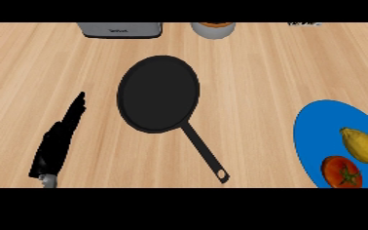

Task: Pick the lemon from the plate and place it in the pan

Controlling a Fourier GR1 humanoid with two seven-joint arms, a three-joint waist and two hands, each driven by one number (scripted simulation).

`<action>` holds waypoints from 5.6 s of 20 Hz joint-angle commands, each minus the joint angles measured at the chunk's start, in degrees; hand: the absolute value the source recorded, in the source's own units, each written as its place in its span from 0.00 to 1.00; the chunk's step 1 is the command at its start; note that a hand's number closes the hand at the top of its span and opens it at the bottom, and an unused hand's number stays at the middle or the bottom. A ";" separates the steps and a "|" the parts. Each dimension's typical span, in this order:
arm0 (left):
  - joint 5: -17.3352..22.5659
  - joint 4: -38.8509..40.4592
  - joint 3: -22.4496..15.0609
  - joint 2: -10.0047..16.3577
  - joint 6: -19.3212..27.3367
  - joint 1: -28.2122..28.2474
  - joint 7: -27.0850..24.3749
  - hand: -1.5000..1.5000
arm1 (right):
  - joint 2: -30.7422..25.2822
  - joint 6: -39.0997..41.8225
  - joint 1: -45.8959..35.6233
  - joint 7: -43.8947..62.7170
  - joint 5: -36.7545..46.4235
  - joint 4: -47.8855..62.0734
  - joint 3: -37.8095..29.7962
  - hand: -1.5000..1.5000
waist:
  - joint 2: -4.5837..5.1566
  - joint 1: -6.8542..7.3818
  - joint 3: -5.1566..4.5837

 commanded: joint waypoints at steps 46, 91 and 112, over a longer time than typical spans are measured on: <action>-8.45 -7.69 6.78 -7.98 -7.53 2.76 3.89 0.50 | 18.96 0.21 8.73 -3.04 34.18 0.03 -1.23 0.00 | -0.09 -0.33 0.05; -10.03 -1.74 7.15 -9.26 -9.53 -2.49 3.34 0.50 | 54.21 -41.86 -47.71 -44.39 43.24 33.47 2.71 1.00 | 0.64 1.92 0.01; -11.45 -1.37 3.50 -10.55 -11.63 -5.72 2.05 0.50 | 58.74 -34.25 -43.54 -30.72 23.94 46.10 23.49 0.00 | 2.04 9.87 -0.09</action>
